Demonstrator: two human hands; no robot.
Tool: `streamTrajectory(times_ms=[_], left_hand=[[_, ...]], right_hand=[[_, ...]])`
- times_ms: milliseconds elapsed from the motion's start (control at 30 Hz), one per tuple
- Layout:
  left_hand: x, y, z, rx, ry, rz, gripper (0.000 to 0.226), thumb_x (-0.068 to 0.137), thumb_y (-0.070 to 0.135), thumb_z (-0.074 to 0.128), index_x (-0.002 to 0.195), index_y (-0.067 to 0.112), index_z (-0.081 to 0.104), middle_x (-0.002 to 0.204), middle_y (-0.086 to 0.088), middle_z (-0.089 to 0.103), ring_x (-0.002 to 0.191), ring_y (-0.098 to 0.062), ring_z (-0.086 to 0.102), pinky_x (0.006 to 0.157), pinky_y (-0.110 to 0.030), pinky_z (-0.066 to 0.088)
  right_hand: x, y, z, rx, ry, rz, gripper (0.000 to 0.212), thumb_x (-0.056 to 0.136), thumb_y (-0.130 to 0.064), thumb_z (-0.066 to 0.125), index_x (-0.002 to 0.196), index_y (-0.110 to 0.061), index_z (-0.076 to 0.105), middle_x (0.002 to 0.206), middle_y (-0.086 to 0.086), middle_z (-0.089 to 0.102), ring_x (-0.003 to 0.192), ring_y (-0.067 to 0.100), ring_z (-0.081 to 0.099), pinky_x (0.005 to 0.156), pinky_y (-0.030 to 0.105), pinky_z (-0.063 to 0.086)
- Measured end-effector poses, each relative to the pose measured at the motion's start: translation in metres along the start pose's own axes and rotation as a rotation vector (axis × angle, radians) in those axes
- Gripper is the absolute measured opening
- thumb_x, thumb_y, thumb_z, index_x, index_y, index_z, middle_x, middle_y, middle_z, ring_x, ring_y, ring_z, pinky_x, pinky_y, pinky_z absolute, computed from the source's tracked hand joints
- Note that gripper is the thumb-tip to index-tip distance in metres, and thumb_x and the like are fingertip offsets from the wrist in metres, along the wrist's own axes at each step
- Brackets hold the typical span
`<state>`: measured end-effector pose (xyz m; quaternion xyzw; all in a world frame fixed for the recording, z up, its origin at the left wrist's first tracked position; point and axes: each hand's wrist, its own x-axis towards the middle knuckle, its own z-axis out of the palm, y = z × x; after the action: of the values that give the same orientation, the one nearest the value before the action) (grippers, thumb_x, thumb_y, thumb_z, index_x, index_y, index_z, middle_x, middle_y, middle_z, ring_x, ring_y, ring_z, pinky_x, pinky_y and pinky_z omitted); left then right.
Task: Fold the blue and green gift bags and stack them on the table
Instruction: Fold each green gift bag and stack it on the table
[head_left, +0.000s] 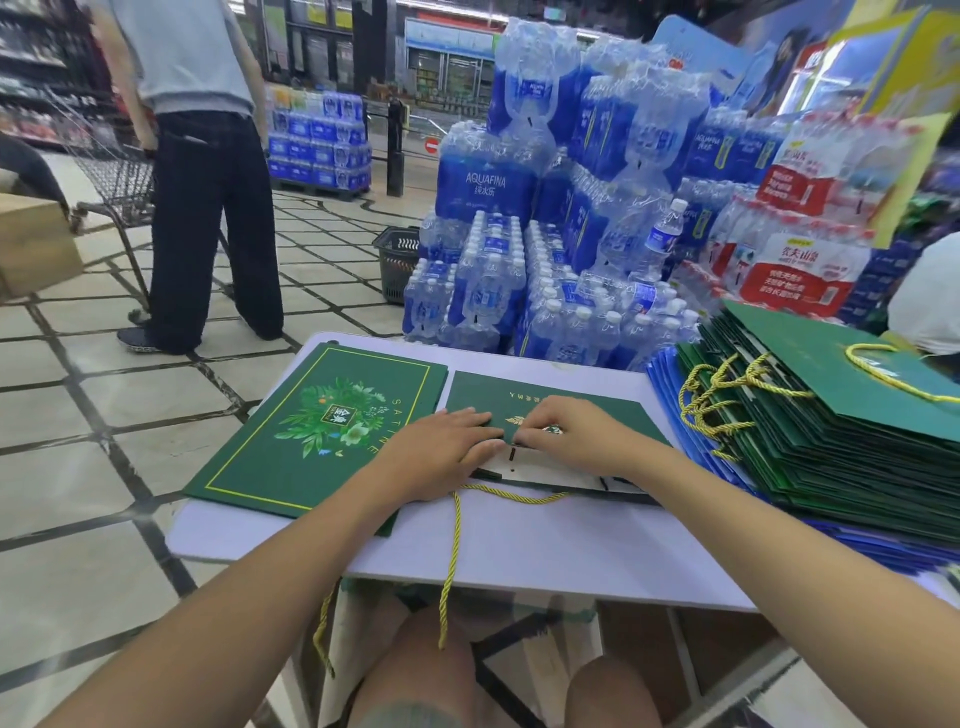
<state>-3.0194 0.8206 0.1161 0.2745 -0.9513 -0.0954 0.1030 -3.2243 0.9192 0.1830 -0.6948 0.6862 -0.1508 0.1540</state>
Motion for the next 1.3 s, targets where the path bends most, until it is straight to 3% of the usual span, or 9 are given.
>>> streamTrajectory(times_ms=[167,300,433,600,767,867,967,1100,1300], left_hand=[[-0.001,0.001,0.000,0.001,0.017,-0.001,0.052,0.109,0.055,0.020,0.146,0.038,0.052,0.163,0.005,0.039,0.153,-0.011,0.028,0.123,-0.040,0.025],[0.000,0.002,0.002,-0.004,0.012,-0.020,0.054,0.108,0.056,0.018,0.147,0.040,0.051,0.164,0.006,0.038,0.154,-0.011,0.027,0.124,-0.039,0.024],[0.001,0.001,0.003,-0.010,0.019,-0.021,0.053,0.109,0.054,0.018,0.147,0.039,0.052,0.164,0.006,0.038,0.154,-0.012,0.027,0.124,-0.038,0.024],[0.003,-0.001,0.003,-0.023,0.009,-0.005,0.053,0.110,0.051,0.019,0.144,0.035,0.055,0.162,0.001,0.041,0.153,-0.015,0.030,0.122,-0.039,0.026],[0.001,0.000,0.004,0.013,0.039,-0.014,0.066,0.105,0.061,0.010,0.137,0.033,0.060,0.153,-0.001,0.051,0.147,-0.020,0.039,0.117,-0.039,0.033],[0.000,0.003,0.002,0.047,0.051,0.005,0.086,0.094,0.077,0.002,0.142,0.031,0.057,0.150,-0.003,0.053,0.142,-0.022,0.043,0.114,-0.041,0.036],[0.000,0.000,0.004,0.079,0.019,-0.015,0.085,0.090,0.081,0.013,0.155,0.034,0.042,0.164,0.002,0.037,0.152,-0.019,0.031,0.123,-0.040,0.027],[0.000,-0.002,0.004,0.083,0.006,0.000,0.076,0.093,0.077,0.023,0.157,0.038,0.036,0.166,0.003,0.034,0.153,-0.019,0.028,0.124,-0.040,0.025],[0.000,-0.002,0.002,0.076,-0.009,0.006,0.068,0.097,0.077,0.030,0.156,0.044,0.037,0.167,0.005,0.031,0.154,-0.018,0.026,0.124,-0.039,0.025]], right_hand=[[-0.013,0.005,0.005,-0.231,0.058,-0.074,0.023,0.099,-0.047,0.057,0.115,-0.044,0.073,0.123,-0.015,0.059,0.120,0.010,0.050,0.102,0.044,0.040],[-0.035,-0.018,0.023,-0.157,0.534,-0.033,0.014,0.095,-0.035,0.063,0.097,-0.030,0.077,0.080,-0.012,0.065,0.081,0.014,0.060,0.073,0.036,0.051],[-0.043,-0.038,0.047,0.267,0.256,0.329,0.023,0.096,-0.033,0.059,0.088,-0.020,0.076,0.058,-0.003,0.070,0.049,0.012,0.065,0.055,0.026,0.053],[-0.027,-0.049,0.058,0.836,0.310,0.516,0.024,0.102,-0.020,0.060,0.094,-0.002,0.073,0.057,0.003,0.064,0.042,0.011,0.057,0.039,0.019,0.039],[-0.032,-0.057,0.051,0.983,0.118,0.633,0.019,0.095,-0.016,0.062,0.082,-0.006,0.071,0.056,0.002,0.064,0.040,0.007,0.052,0.039,0.016,0.038],[-0.037,-0.057,0.037,0.815,0.054,0.551,0.037,0.100,-0.033,0.055,0.078,-0.011,0.075,0.062,0.002,0.070,0.043,0.008,0.051,0.044,0.019,0.037],[-0.022,-0.037,0.016,0.309,0.298,0.314,0.037,0.103,-0.042,0.053,0.085,-0.022,0.079,0.071,-0.004,0.074,0.060,0.005,0.061,0.062,0.026,0.048],[0.003,0.002,0.002,-0.330,0.016,0.128,0.034,0.101,-0.036,0.057,0.135,-0.041,0.060,0.136,-0.007,0.056,0.121,0.021,0.057,0.095,0.042,0.051],[0.036,0.021,-0.008,-0.407,0.045,0.038,0.015,0.104,-0.029,0.052,0.113,-0.026,0.063,0.118,-0.002,0.063,0.103,0.023,0.061,0.082,0.039,0.051]])
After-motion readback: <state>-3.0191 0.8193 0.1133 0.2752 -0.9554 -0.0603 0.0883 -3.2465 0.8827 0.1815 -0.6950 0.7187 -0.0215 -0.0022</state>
